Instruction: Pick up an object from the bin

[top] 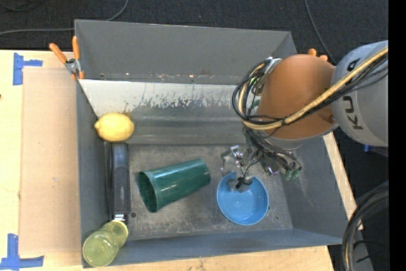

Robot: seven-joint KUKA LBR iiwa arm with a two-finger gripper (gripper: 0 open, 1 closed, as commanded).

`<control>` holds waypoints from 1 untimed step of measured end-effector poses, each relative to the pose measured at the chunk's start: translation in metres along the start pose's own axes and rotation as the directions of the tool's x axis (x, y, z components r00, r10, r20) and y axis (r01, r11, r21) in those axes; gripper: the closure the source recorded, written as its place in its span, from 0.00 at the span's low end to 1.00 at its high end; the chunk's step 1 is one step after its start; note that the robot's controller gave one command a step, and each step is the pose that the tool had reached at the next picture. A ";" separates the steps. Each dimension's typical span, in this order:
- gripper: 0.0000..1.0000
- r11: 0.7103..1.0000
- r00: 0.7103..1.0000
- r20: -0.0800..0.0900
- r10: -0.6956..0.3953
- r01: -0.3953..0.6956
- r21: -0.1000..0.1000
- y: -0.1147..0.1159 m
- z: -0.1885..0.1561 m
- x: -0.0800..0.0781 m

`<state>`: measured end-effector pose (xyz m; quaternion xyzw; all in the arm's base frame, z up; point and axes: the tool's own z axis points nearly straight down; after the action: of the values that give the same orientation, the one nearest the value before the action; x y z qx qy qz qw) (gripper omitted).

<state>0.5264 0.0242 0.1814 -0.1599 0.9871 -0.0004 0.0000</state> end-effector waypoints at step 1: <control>1.00 1.000 1.000 0.018 0.000 0.000 0.005 0.000 -0.013 -0.003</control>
Offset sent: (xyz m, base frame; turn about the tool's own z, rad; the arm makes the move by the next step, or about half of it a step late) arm -0.0205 -0.0456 0.0660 -0.1338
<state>0.5295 0.0250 0.1946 -0.1597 0.9871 -0.0014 0.0094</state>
